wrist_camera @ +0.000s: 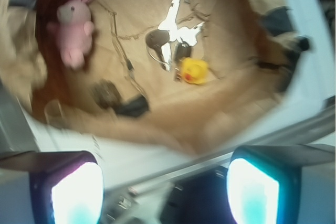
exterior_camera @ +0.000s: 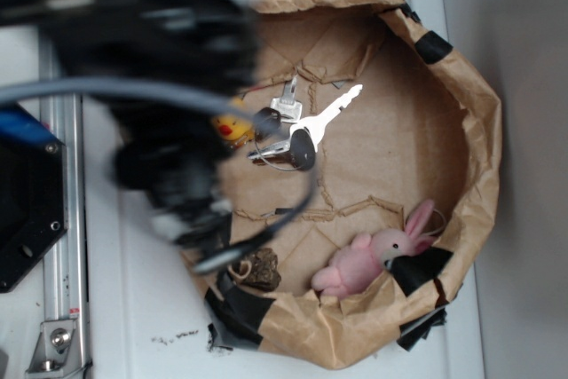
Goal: Grab the rock.
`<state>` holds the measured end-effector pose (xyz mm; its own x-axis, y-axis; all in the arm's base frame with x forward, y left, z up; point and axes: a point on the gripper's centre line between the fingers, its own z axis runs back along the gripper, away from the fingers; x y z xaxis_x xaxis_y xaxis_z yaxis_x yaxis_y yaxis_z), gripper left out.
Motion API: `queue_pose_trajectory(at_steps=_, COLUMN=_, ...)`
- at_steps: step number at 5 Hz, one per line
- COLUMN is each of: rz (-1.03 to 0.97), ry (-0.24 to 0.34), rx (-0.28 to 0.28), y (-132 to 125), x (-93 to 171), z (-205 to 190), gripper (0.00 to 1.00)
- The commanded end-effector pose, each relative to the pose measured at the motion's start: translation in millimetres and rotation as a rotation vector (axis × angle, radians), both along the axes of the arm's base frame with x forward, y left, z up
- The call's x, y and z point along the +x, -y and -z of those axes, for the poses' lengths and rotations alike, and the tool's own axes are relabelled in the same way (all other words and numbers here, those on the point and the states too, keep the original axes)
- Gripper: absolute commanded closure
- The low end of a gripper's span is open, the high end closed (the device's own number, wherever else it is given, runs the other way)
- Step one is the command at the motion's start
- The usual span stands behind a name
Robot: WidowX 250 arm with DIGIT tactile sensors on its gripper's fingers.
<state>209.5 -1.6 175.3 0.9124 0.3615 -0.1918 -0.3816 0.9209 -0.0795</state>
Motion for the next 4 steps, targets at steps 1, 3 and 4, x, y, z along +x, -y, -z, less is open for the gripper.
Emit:
queue_pose_trajectory(at_steps=1, rz=-0.264, ry=-0.182, rx=-0.16, y=25.0, x=23.5, z=80.9, gripper=0.0)
queue_pose_trajectory(at_steps=3, rz=-0.258, ry=-0.241, rx=-0.176, y=62.0, x=-1.8, z=134.3, gripper=0.0)
queue_pose_trajectory(at_steps=4, rz=-0.227, ry=-0.165, rx=-0.228, y=73.9, x=7.5, z=154.4, gripper=0.0)
